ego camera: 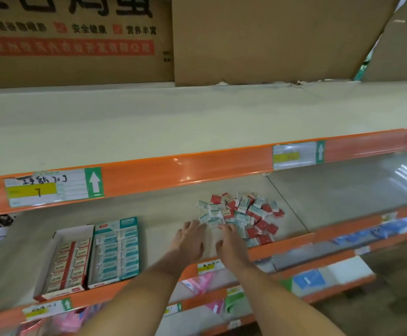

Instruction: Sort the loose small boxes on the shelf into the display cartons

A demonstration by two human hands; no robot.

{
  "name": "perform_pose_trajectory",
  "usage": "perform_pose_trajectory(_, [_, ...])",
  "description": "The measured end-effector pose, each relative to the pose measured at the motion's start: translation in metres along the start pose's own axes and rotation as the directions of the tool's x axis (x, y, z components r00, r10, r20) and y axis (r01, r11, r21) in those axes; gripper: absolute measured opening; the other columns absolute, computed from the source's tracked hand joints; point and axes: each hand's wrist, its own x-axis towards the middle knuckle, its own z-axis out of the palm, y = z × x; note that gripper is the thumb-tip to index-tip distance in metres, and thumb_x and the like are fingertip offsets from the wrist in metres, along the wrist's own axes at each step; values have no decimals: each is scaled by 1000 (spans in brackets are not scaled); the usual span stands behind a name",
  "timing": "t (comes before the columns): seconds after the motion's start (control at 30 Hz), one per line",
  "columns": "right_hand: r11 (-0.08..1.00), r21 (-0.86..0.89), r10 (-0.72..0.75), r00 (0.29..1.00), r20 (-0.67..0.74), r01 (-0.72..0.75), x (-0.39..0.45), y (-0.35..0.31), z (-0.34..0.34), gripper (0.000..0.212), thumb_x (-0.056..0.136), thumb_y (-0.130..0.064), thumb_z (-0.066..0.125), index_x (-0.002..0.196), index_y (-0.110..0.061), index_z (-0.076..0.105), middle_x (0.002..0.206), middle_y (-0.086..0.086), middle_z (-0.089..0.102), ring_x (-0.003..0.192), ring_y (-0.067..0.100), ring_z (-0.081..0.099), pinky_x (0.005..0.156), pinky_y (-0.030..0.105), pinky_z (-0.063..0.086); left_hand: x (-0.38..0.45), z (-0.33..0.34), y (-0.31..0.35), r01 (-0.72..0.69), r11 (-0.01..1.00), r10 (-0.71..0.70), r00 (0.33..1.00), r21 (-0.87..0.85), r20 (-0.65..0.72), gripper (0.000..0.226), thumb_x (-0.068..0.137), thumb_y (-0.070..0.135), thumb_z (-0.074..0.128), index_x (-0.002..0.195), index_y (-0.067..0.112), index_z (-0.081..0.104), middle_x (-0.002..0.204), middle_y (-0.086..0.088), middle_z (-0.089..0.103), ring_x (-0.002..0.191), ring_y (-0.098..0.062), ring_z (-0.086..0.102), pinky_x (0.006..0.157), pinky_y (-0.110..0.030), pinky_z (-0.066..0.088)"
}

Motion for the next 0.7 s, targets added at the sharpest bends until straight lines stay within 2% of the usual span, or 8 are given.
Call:
perform_pose_trajectory(0.13, [1000,8,-9,998,57,8,4,-1,-6,69,87,7,48,148,-23,38,149,5,38,126,25,51,99,37,46,15,1,12,40,999,-40,999,17,13,54,89,21,48,142,18,36,139,-6,38,128,-26,39,101,-39,42])
perform_pose_trajectory(0.3, [997,-77,37,987,155,-25,18,-6,-9,76,85,4,54,150,-29,34,162,11,11,126,32,54,100,39,48,24,-3,11,70,997,-70,997,30,18,56,92,22,46,146,24,32,149,-2,27,134,-27,31,105,-41,40])
perform_pose_trajectory(0.4, [995,-99,38,992,122,-26,19,-9,-9,68,87,-1,57,145,-32,41,157,10,20,114,28,60,93,36,52,23,0,5,60,998,-60,997,3,42,56,95,26,40,150,23,27,158,1,17,138,-25,26,107,-41,35])
perform_pose_trajectory(0.47, [996,-91,11,997,82,-4,16,-10,-8,59,89,-7,58,140,-33,47,150,7,29,106,24,62,86,34,51,22,1,2,29,999,-31,997,45,66,58,96,27,39,151,20,26,161,2,14,141,-24,23,110,-40,33])
perform_pose_trajectory(0.53, [996,-89,-1,999,45,5,13,-10,-7,50,90,-13,62,135,-32,51,146,4,35,102,22,63,83,32,51,22,2,-1,4,998,-7,999,63,52,57,94,25,43,149,19,30,159,2,21,139,-24,27,109,-39,35])
perform_pose_trajectory(0.63, [998,-49,-23,1000,21,24,10,-10,-6,37,92,-26,61,129,-27,54,138,0,43,103,18,61,77,28,45,25,-2,2,-7,998,8,1000,64,-12,53,89,24,51,141,20,39,142,0,42,126,-24,40,99,-35,41])
perform_pose_trajectory(0.7, [999,9,-37,999,-13,37,6,-8,-3,28,93,-36,60,119,-27,58,124,-7,49,101,12,58,73,23,40,28,-4,10,52,998,-52,999,32,-7,51,88,23,55,137,20,42,133,-2,49,122,-25,44,96,-35,40])
